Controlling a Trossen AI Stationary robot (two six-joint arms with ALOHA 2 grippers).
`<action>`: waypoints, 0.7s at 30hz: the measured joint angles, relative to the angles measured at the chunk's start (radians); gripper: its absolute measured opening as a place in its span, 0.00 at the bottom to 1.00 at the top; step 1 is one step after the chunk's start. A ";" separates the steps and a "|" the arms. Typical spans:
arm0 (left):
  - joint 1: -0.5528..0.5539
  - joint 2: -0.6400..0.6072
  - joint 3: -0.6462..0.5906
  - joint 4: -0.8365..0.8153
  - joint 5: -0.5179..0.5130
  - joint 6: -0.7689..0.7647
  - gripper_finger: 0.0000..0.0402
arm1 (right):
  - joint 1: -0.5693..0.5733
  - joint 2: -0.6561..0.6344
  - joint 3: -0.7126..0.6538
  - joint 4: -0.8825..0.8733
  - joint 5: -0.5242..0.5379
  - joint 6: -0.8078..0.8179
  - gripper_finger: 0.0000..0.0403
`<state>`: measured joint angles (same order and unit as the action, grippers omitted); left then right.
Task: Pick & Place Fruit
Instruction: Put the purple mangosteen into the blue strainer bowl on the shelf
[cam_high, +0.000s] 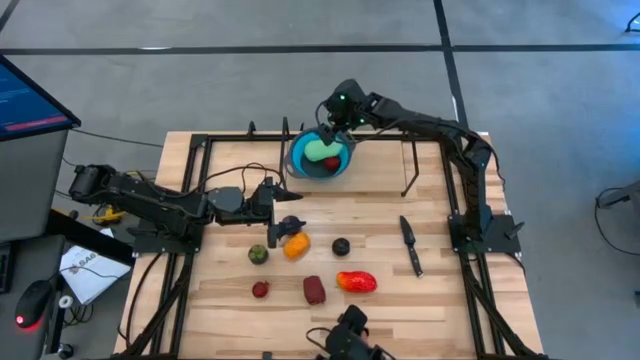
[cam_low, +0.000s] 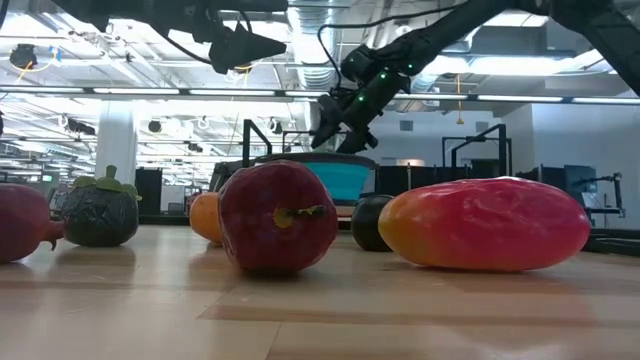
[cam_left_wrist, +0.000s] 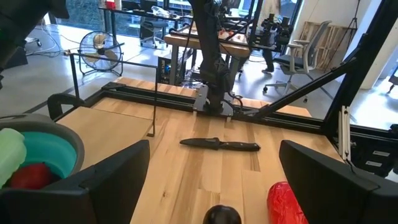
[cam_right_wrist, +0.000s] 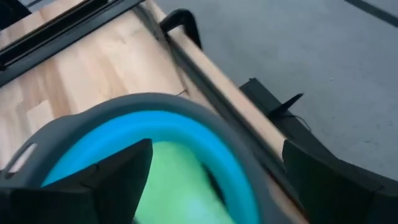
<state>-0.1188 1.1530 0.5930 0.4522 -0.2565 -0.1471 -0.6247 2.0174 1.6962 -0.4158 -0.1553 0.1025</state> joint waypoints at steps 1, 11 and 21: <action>0.000 0.000 0.000 0.000 0.000 0.000 0.87 | -0.001 -0.001 0.000 0.002 0.000 -0.003 0.87; -0.019 0.000 0.000 -0.024 -0.001 0.000 0.87 | 0.111 -0.123 0.000 -0.117 0.102 -0.132 0.79; -0.136 -0.141 0.000 -0.370 -0.210 -0.109 0.87 | 0.403 -0.313 -0.214 -0.093 0.373 -0.229 0.77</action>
<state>-0.2549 1.0118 0.5930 0.0820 -0.4669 -0.2557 -0.2215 1.7044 1.4822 -0.5090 0.2177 -0.1264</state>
